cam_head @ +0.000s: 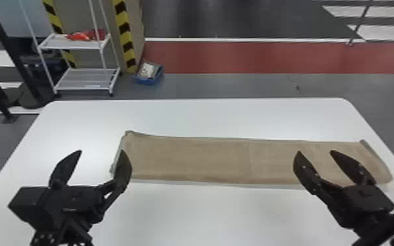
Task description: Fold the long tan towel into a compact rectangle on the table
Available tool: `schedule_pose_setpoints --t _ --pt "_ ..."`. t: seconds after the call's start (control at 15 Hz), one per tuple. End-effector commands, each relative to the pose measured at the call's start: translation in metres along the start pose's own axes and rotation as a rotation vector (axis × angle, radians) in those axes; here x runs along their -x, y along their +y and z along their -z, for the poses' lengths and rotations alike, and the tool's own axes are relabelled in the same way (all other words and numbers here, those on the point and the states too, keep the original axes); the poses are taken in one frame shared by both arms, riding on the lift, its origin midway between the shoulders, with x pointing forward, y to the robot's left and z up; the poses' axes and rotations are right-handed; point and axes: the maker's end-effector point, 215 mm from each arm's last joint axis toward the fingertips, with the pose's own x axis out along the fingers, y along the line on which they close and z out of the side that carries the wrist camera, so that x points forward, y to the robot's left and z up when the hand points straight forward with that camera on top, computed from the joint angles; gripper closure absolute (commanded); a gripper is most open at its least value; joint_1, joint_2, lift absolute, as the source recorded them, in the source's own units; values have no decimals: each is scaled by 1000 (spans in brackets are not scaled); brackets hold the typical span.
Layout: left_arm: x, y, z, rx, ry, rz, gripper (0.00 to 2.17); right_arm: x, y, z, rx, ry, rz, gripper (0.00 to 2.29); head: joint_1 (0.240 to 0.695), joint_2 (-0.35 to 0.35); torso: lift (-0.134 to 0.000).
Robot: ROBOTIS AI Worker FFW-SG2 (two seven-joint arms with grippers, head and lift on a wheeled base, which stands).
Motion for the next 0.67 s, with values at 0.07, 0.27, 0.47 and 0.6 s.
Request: schedule_pose_setpoints --t 0.07,0.27,0.47,0.6 --pt "0 3 -1 11 -6 -6 29 0 0 0 -1 1 1 154 695 1 -123" --pt "1 4 2 20 0 -7 29 0 0 3 -10 11 0 154 695 3 -123" --pt "0 3 0 17 -3 -4 39 0 -1 5 -15 17 1 154 695 6 -123" --pt "0 4 -1 17 -5 -6 39 0 -1 5 -14 18 0 154 695 5 -123"
